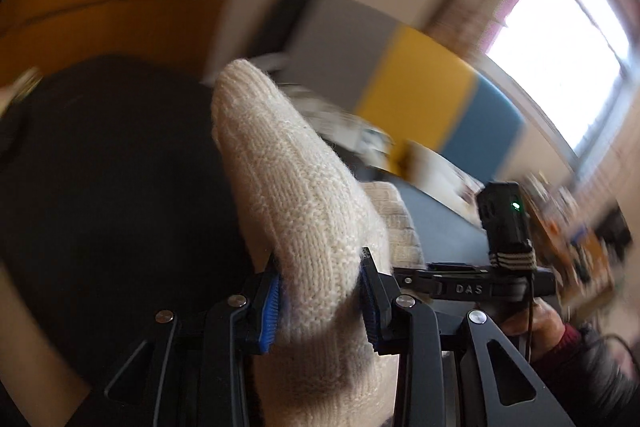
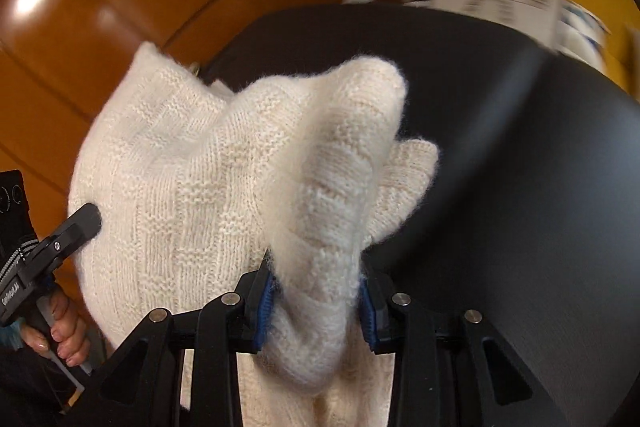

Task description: Fold clothes

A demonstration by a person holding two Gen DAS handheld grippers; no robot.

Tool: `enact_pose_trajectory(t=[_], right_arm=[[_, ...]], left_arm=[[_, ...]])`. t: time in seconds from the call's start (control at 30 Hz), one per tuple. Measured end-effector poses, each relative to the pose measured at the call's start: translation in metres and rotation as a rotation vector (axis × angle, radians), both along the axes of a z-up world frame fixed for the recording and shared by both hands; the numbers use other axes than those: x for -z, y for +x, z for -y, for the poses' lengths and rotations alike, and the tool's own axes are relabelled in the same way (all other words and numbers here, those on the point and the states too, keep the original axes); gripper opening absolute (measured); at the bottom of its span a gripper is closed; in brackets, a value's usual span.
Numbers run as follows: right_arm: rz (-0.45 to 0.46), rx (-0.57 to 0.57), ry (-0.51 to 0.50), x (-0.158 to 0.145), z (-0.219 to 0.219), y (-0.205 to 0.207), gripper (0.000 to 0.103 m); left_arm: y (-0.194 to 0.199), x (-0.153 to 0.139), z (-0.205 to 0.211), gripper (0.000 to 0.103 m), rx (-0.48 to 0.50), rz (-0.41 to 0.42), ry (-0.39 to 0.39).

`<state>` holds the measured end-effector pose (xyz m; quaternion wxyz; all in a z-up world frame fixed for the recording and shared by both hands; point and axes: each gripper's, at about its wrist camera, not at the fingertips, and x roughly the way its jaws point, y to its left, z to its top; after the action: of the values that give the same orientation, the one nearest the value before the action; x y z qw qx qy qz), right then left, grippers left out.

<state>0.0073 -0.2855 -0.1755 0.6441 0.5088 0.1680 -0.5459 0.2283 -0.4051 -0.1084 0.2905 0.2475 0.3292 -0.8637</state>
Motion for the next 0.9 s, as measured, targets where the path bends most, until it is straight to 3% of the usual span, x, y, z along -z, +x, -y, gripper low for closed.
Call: enact_pose_trajectory(t=[0.1, 0.23, 0.43, 0.7, 0.9], right_arm=[[-0.033, -0.075, 0.018, -0.001, 0.04, 0.02, 0.034], [-0.064, -0.131, 0.058, 0.006, 0.072, 0.031, 0.035], [0.012, -0.087, 0.099, 0.01, 0.082, 0.008, 0.044], [-0.153, -0.127, 0.052, -0.027, 0.088, 0.002, 0.044], [-0.207, -0.149, -0.071, -0.049, 0.151, 0.048, 0.044]], left_arm=[[0.035, 0.015, 0.033, 0.035, -0.124, 0.021, 0.048], [0.066, 0.033, 0.065, 0.035, -0.219, 0.059, 0.105], [0.06, 0.045, 0.083, 0.04, -0.241, 0.163, 0.139], [0.072, 0.041, 0.087, 0.044, -0.232, 0.183, 0.123], [0.094, 0.022, 0.073, 0.044, -0.284, 0.147, 0.1]])
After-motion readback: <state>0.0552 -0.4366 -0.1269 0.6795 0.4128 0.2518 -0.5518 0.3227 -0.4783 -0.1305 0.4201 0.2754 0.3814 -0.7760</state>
